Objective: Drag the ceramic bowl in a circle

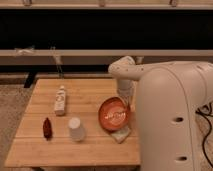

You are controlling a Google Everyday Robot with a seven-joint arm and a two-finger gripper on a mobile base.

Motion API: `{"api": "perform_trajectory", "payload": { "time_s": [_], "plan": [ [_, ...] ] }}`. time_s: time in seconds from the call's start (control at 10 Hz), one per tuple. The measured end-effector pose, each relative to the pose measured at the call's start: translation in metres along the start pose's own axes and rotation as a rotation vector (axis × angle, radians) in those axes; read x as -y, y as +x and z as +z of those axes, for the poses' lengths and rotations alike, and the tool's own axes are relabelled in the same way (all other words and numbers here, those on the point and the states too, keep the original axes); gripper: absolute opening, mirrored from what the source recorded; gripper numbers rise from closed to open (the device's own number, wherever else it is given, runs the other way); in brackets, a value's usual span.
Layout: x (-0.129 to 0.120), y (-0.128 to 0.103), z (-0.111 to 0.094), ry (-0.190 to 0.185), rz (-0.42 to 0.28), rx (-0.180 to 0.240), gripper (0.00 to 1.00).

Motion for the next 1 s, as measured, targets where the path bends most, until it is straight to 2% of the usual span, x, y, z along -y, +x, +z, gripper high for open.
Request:
{"api": "perform_trajectory", "payload": {
  "time_s": [0.3, 0.4, 0.7, 0.8, 1.0],
  "plan": [
    [-0.046, -0.040, -0.004, -0.029, -0.076, 0.010, 0.19],
    [-0.071, -0.069, -0.009, -0.040, -0.118, 0.020, 0.19],
    [-0.102, -0.124, -0.018, -0.052, -0.170, 0.039, 0.19],
    [-0.106, -0.150, -0.024, -0.055, -0.177, 0.048, 0.19],
    [-0.083, -0.191, -0.035, -0.035, -0.161, 0.060, 0.19]
  ]
}}
